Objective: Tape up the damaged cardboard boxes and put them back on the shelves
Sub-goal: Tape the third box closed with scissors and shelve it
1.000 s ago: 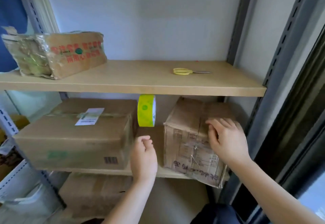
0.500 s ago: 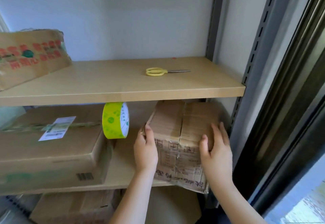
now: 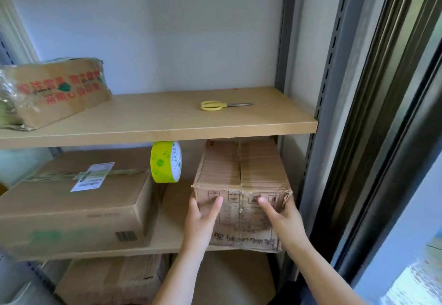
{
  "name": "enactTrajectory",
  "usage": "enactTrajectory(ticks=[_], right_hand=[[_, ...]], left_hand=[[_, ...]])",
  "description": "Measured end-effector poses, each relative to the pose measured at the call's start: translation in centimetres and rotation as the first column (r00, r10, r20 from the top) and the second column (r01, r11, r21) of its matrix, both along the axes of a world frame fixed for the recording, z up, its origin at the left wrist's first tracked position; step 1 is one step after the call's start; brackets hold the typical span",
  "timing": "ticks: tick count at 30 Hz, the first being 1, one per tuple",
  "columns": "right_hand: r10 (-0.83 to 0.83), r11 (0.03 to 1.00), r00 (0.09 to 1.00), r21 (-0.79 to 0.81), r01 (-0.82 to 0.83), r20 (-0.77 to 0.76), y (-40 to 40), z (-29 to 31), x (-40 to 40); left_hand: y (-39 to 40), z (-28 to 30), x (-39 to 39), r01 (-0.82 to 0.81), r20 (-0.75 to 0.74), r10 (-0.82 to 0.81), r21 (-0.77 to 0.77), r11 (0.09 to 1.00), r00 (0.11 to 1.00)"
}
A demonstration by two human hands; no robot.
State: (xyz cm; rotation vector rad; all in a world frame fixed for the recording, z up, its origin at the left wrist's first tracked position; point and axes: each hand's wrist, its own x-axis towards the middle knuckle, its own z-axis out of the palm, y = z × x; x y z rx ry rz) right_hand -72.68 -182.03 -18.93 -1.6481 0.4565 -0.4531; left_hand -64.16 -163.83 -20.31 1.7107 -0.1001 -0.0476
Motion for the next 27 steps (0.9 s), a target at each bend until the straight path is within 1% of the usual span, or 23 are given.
enactTrajectory(ticks=[2,4,5,7,9,11,13,15,16,17,19,21,22,23,24,25,26,27], right_hand=[[-0.041,0.999,0.999,-0.03,0.04,-0.012,0.0,0.9,-1.0],[-0.116,0.991,0.993,-0.069,0.116,-0.001,-0.3,2.0,-2.5],[-0.165,0.982,0.986,-0.087,0.165,0.006,-0.4,2.5,-3.2],[-0.25,0.965,0.968,-0.081,0.248,-0.007,-0.4,3.7,-4.6],[-0.248,0.968,0.968,-0.059,0.245,-0.044,-0.7,5.4,-5.4],[-0.147,0.989,0.988,-0.034,0.146,-0.051,-1.1,7.3,-6.5],[0.059,0.998,0.998,-0.034,-0.06,-0.025,-1.5,8.9,-7.7],[0.291,0.956,0.957,-0.048,-0.291,-0.004,-2.0,9.5,-8.8],[0.39,0.921,0.92,-0.018,-0.39,0.022,-2.1,9.5,-9.1],[0.458,0.887,0.887,0.031,-0.46,0.054,-2.4,9.2,-9.3],[0.474,0.87,0.874,0.099,-0.484,0.105,-2.8,8.4,-9.5],[0.442,0.877,0.894,0.172,-0.449,0.077,-2.9,7.1,-9.6],[0.42,0.881,0.906,0.218,-0.419,0.041,-2.8,6.6,-9.6],[0.39,0.89,0.921,0.254,-0.378,0.002,-2.9,6.2,-9.5],[0.361,0.9,0.932,0.275,-0.339,-0.035,-3.2,5.6,-9.4],[0.322,0.91,0.944,0.297,-0.291,-0.063,-3.4,5.3,-8.7],[0.285,0.916,0.954,0.318,-0.243,-0.091,-3.6,4.9,-8.2],[0.258,0.924,0.958,0.322,-0.207,-0.124,-4.0,4.7,-7.6]], left_hand=[[0.5,0.5,-1.0,-0.012,0.06,0.009,0.049,0.999,0.998],[1.5,1.2,-2.2,-0.009,0.14,0.0,0.061,0.998,0.99],[2.2,1.5,-2.8,0.039,0.173,-0.045,0.033,0.999,0.984],[4.1,1.8,-4.6,0.198,0.179,-0.182,-0.073,0.978,0.967],[5.9,2.1,-6.7,0.321,0.14,-0.299,-0.188,0.928,0.944],[6.5,2.4,-8.7,0.38,0.095,-0.368,-0.249,0.891,0.925],[6.5,2.4,-9.9,0.375,0.081,-0.372,-0.357,0.855,0.925],[6.7,2.8,-10.7,0.326,0.057,-0.337,-0.45,0.831,0.94],[6.8,3.1,-11.0,0.321,0.054,-0.334,-0.456,0.83,0.941],[6.9,3.5,-11.4,0.332,0.059,-0.341,-0.435,0.837,0.938],[7.0,4.3,-11.7,0.362,0.085,-0.354,-0.307,0.88,0.932],[6.5,4.9,-12.0,0.34,0.07,-0.332,-0.172,0.925,0.941],[6.1,5.2,-12.1,0.306,0.038,-0.304,-0.139,0.942,0.952],[5.9,5.3,-12.2,0.28,-0.001,-0.283,-0.139,0.95,0.959],[5.9,5.2,-12.2,0.285,-0.038,-0.295,-0.17,0.943,0.955],[6.0,4.9,-12.1,0.336,-0.059,-0.354,-0.201,0.92,0.933],[6.2,4.5,-11.9,0.425,-0.072,-0.444,-0.186,0.886,0.893],[6.4,4.1,-11.7,0.521,-0.101,-0.533,-0.126,0.844,0.84]])
